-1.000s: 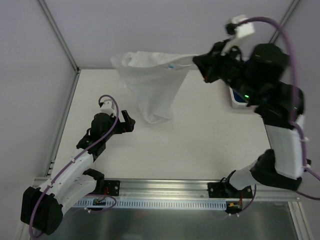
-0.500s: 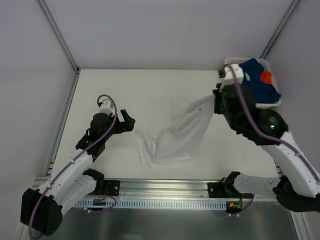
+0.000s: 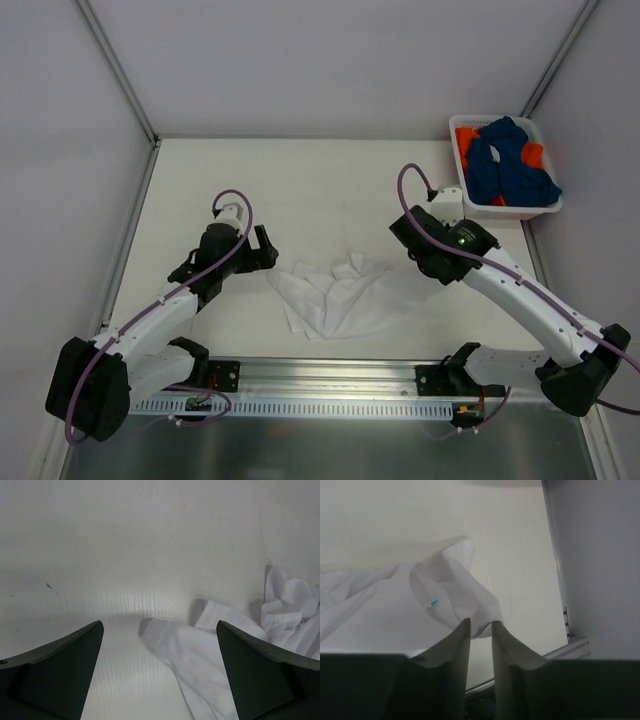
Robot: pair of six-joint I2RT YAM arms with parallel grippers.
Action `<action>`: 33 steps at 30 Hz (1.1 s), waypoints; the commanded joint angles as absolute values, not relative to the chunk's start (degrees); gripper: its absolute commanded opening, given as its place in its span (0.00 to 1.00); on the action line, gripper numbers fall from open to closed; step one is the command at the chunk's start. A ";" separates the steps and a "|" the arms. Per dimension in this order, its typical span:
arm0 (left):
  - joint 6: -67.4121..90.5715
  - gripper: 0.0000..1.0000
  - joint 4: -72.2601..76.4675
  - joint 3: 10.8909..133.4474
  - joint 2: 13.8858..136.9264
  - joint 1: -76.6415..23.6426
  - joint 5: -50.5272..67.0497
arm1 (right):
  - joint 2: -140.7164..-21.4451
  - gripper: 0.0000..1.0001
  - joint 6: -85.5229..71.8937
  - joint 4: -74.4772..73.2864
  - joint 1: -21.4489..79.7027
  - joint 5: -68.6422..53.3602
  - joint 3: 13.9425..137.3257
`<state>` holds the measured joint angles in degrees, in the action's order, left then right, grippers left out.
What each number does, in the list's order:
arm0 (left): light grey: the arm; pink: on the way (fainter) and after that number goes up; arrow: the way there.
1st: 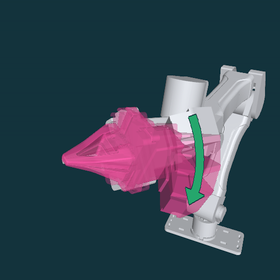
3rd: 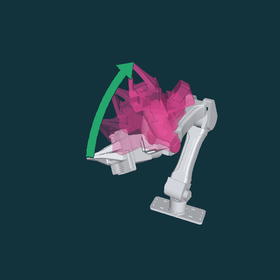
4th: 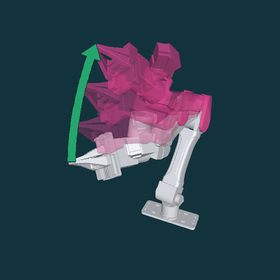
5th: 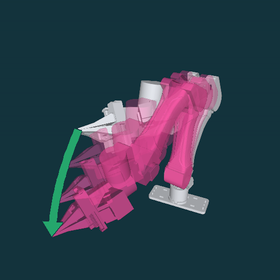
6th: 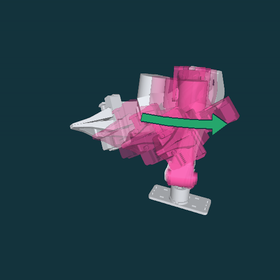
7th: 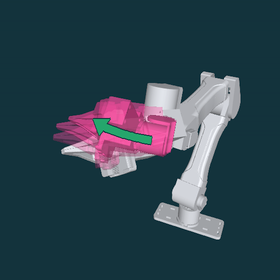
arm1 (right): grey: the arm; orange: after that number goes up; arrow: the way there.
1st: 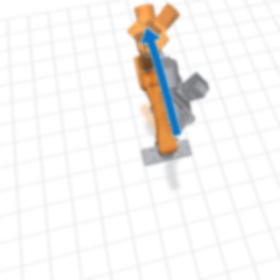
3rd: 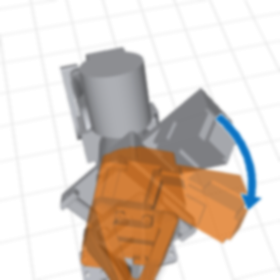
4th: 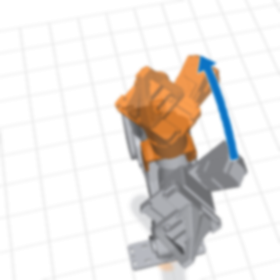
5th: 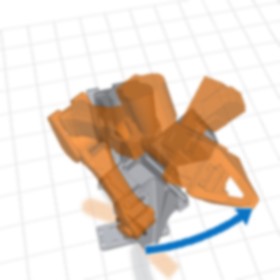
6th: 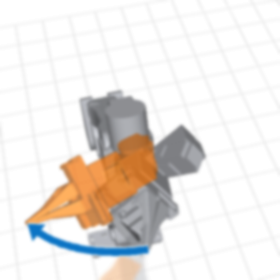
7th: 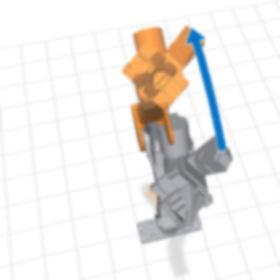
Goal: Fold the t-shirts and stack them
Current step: Flatten the tshirt out
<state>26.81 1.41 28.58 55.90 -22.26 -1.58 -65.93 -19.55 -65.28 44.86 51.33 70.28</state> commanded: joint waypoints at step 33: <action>23.21 0.68 16.36 35.59 81.83 -37.09 2.91 | -76.55 0.93 -24.43 -55.99 50.54 43.86 64.42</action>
<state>25.65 19.31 33.54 84.44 -36.49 6.44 -76.12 -25.34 -57.78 50.19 44.62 64.01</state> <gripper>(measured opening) 0.710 0.924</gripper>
